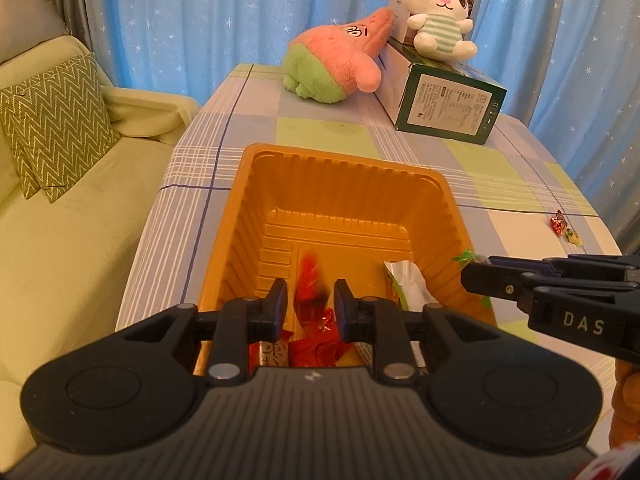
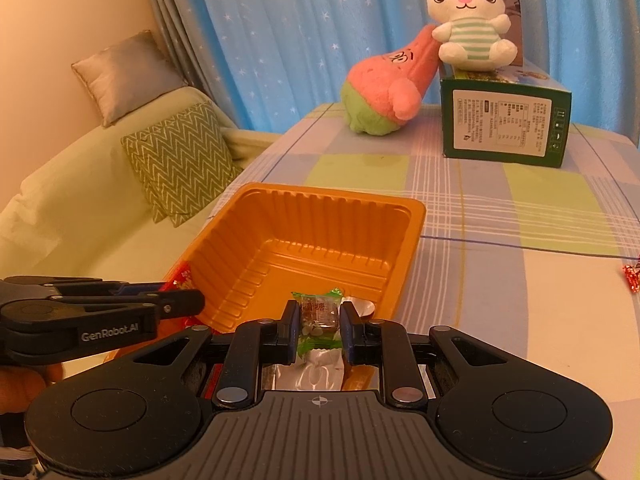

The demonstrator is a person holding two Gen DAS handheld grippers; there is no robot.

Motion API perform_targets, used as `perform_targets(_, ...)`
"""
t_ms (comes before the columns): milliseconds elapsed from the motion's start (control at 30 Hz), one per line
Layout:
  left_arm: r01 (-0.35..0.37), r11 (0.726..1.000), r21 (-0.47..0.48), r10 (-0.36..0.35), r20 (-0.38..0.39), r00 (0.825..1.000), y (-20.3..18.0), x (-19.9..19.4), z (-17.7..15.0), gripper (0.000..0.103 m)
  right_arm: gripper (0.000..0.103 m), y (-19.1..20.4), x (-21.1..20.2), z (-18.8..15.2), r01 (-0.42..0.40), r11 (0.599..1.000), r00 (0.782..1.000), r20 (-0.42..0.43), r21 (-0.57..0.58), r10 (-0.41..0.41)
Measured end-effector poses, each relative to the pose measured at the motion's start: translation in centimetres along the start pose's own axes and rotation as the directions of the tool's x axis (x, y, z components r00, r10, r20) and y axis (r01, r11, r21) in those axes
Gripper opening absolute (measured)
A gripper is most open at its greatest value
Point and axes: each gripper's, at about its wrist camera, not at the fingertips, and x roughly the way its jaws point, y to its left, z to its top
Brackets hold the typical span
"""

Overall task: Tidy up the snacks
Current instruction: 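Lower both tools into the orange tray and open them to release the candies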

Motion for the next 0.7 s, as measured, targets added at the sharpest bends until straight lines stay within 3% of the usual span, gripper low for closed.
perform_targets(633, -0.02, 1.0, 0.013, 0.019, 0.019, 1.0, 0.2, -2.9, -1.7, 0.03, 0.022, 0.8, 0.3, 1.0, -0.037, 0.999, 0.999, 0.014, 0.028, 0.036)
perform_targets(667, -0.019, 1.0, 0.01, 0.019, 0.016, 1.0, 0.2, -3.0, -1.8, 0.032, 0.022, 0.8, 0.3, 1.1, -0.047, 0.998, 0.999, 0.018, 0.037, 0.047)
perform_targets(700, -0.019, 1.0, 0.008, 0.019, 0.015, 1.0, 0.2, -3.1, -1.9, 0.033, 0.031, 0.7, 0.3, 1.2, -0.054, 0.997, 0.998, 0.023, 0.049, 0.053)
